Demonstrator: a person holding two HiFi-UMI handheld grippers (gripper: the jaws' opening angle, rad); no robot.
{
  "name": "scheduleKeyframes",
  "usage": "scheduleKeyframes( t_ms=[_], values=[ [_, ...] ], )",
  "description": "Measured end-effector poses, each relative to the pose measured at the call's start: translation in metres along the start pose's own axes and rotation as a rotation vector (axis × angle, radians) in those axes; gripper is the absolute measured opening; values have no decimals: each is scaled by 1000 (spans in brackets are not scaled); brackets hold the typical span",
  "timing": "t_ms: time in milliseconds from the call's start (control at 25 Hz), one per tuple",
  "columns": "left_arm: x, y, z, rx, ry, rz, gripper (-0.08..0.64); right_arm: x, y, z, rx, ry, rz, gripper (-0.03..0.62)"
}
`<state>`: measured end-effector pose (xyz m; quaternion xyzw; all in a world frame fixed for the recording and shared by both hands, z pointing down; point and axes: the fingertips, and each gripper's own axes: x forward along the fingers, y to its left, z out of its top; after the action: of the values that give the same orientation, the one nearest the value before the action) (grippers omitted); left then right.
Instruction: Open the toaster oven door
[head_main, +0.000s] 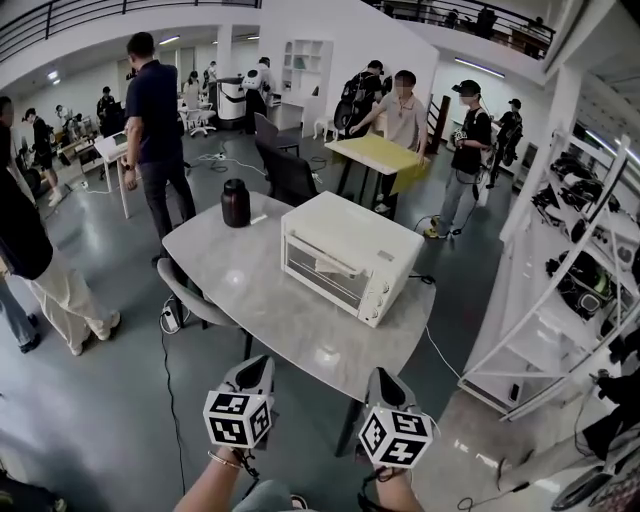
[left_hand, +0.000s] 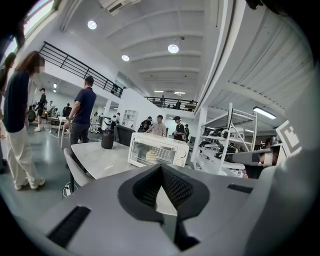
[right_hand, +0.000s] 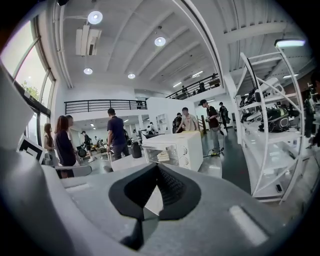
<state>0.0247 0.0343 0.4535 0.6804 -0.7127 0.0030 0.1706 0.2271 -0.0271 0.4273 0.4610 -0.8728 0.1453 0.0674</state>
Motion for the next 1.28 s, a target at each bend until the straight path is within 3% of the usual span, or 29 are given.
scheduleKeyframes(
  t_ms=[400, 1040, 1280],
  values=[
    [51, 32, 14, 22, 12, -22, -5, 52, 0, 5, 15, 0, -33, 5],
    [180, 138, 116, 101, 6, -141, -4, 201, 43, 74, 60, -70, -162, 5],
    [216, 169, 134, 83, 10, -170, -4, 232, 51, 78, 63, -63, -210, 5]
  ],
)
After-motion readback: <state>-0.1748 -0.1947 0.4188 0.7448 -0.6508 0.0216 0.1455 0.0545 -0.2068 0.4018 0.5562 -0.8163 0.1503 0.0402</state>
